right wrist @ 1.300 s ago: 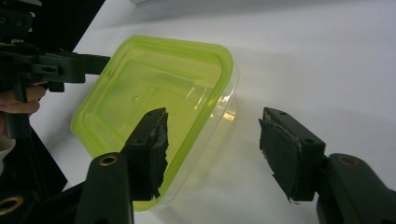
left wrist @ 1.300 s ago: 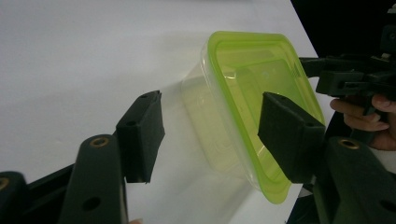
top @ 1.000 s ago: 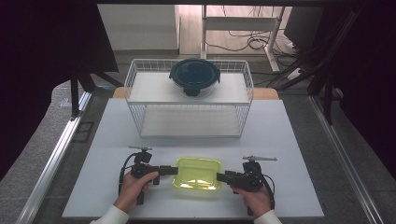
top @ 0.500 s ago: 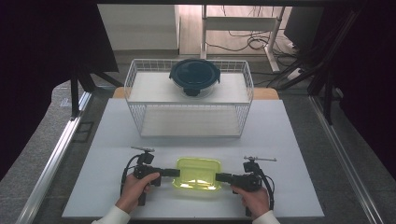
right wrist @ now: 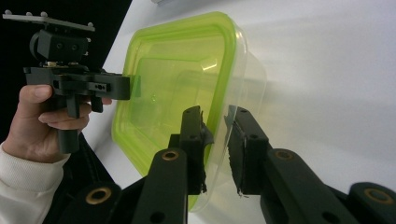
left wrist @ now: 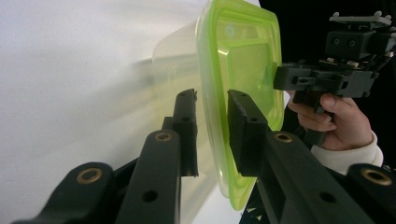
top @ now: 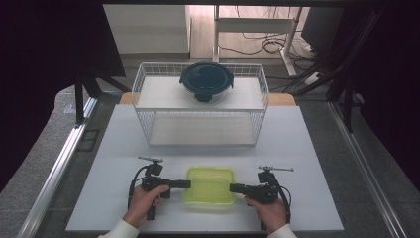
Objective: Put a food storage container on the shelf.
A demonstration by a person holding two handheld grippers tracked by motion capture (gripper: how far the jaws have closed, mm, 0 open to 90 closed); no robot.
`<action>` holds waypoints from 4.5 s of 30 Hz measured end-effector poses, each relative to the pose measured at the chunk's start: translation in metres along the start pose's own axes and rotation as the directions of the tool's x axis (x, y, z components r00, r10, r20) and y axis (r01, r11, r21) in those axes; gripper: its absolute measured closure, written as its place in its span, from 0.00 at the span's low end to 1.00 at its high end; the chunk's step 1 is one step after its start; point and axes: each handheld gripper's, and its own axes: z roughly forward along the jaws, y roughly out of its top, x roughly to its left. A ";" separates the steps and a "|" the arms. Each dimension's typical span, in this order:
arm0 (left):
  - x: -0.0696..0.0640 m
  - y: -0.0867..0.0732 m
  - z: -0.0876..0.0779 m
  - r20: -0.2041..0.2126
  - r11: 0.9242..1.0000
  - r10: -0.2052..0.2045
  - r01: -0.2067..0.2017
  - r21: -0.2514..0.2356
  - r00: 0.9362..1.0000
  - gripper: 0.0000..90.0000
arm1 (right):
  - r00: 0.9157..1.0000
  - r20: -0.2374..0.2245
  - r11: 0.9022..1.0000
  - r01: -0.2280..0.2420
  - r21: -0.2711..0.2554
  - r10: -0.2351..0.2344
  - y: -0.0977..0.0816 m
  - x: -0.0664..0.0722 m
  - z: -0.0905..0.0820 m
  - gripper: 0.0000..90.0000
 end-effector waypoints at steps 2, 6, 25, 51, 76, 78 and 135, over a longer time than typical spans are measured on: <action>-0.002 0.000 -0.001 -0.010 1.000 0.009 -0.009 -0.004 1.000 0.83 | 1.000 0.003 1.000 0.010 -0.002 -0.010 0.000 0.002 -0.001 0.85; -0.004 -0.001 -0.002 -0.021 1.000 0.020 -0.020 -0.010 1.000 0.84 | 0.999 0.010 0.999 0.035 -0.006 -0.035 0.001 0.005 -0.002 0.86; -0.015 -0.001 -0.008 -0.014 0.998 0.044 -0.045 -0.036 0.999 0.85 | 0.997 0.013 0.996 0.081 -0.026 -0.080 0.003 0.013 -0.008 0.86; -0.035 0.006 -0.025 -0.021 0.992 0.096 -0.097 -0.077 0.995 0.85 | 0.989 0.004 0.988 0.147 -0.056 -0.147 0.015 0.030 -0.017 0.87; -0.076 0.039 -0.059 -0.067 0.971 0.187 -0.194 -0.141 0.980 0.85 | 0.971 -0.016 0.964 0.236 -0.123 -0.240 0.058 0.065 -0.033 0.87; -0.078 0.041 -0.061 -0.069 0.970 0.186 -0.194 -0.143 0.980 0.85 | 0.970 -0.019 0.963 0.238 -0.123 -0.242 0.060 0.066 -0.033 0.87; -0.138 0.121 -0.116 -0.102 0.919 0.295 -0.312 -0.243 0.950 0.86 | 0.935 -0.004 0.915 0.347 -0.204 -0.355 0.152 0.134 -0.065 0.86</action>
